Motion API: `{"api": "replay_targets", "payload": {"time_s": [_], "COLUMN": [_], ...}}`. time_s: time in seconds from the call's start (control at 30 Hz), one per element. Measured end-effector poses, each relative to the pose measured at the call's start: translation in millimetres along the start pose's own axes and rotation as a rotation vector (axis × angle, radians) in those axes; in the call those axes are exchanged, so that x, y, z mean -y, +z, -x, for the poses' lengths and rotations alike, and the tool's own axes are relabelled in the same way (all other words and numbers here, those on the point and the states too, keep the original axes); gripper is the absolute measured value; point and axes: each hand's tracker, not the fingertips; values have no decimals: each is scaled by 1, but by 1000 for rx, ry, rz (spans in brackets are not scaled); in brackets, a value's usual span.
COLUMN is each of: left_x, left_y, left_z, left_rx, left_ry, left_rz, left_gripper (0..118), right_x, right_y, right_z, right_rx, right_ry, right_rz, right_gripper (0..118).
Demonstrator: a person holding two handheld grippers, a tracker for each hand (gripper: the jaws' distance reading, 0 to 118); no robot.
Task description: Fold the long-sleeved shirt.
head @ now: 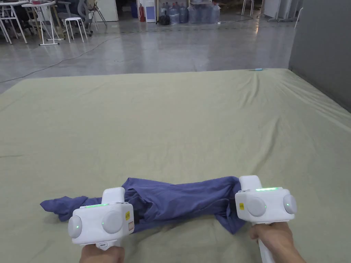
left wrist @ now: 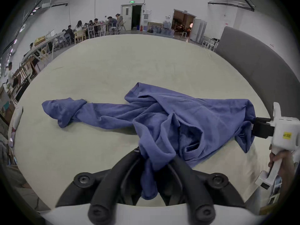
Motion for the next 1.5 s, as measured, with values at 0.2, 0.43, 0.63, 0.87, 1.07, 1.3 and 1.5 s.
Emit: {"api": "replay_targets", "payload": {"time_s": [0.2, 0.43, 0.63, 0.87, 1.07, 1.3, 1.5], "left_x": [-49, -244, -441, -589, -611, -520, -380], "left_y": [-5, 64, 163, 243, 255, 154, 48], "left_z": [-17, -28, -22, -16, -23, -16, -4], "left_rx": [88, 145, 86, -7, -22, -23, -1], "left_ry": [67, 69, -17, -61, -101, -141, -106], "left_rz": [-164, -440, -638, -715, -739, -564, -356], "left_gripper": [4, 4, 4, 4, 4, 4, 4], "right_x": [-25, -121, -227, -356, -380, -317, -245], "right_y": [55, 133, 198, 229, 219, 126, 22], "right_z": [-10, 5, 45, 58, 54, 49, 34], "right_rx": [-99, -198, -201, -199, -160, -126, -143], "right_ry": [-4, 37, 142, 120, 114, 132, 124], "right_rz": [-153, -324, -465, -534, -559, -394, -221], "right_gripper": [13, 13, 13, 13, 13, 13, 13]}}
